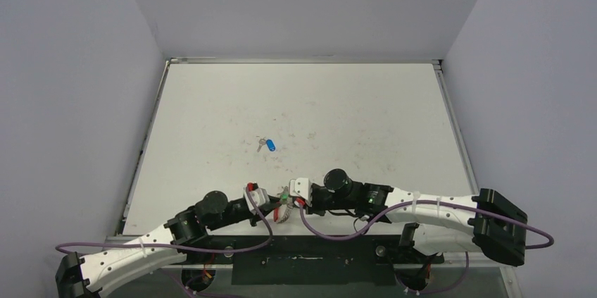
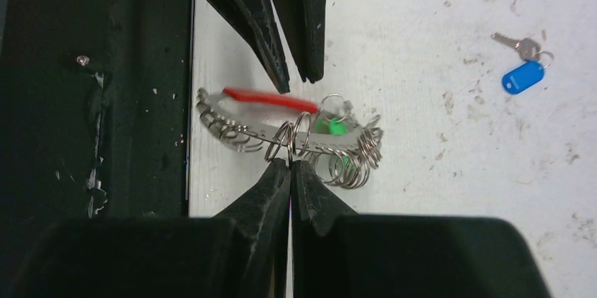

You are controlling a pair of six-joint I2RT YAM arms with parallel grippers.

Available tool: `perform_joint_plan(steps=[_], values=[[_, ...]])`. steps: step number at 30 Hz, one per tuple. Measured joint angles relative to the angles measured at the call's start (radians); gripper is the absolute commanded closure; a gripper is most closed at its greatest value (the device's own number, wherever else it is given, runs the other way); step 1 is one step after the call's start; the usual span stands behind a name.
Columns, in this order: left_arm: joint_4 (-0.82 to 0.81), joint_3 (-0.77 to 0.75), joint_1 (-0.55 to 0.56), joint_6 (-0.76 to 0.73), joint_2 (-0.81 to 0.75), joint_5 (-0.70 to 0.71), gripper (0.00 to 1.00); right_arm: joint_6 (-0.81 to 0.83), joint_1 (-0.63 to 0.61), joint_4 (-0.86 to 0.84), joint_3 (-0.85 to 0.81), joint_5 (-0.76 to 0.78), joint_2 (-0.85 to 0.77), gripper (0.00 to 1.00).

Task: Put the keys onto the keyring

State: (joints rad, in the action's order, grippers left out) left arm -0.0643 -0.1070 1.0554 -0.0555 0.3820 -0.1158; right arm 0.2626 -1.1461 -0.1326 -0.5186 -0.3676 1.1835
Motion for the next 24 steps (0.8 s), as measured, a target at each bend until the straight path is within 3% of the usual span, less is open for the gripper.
perform_joint_plan(steps=[7, 15, 24], values=[[-0.022, -0.007, 0.004, 0.001, 0.01, 0.002, 0.85, 0.037, 0.0, 0.045, -0.042, -0.012, -0.049, 1.0], [-0.138, -0.007, 0.015, -0.007, 0.123, -0.082, 0.83, 0.04, 0.001, 0.068, -0.043, -0.03, -0.049, 1.0], [-0.201, -0.007, 0.025, -0.019, 0.179, -0.121, 0.9, 0.04, 0.002, 0.084, -0.049, -0.034, -0.049, 1.0]])
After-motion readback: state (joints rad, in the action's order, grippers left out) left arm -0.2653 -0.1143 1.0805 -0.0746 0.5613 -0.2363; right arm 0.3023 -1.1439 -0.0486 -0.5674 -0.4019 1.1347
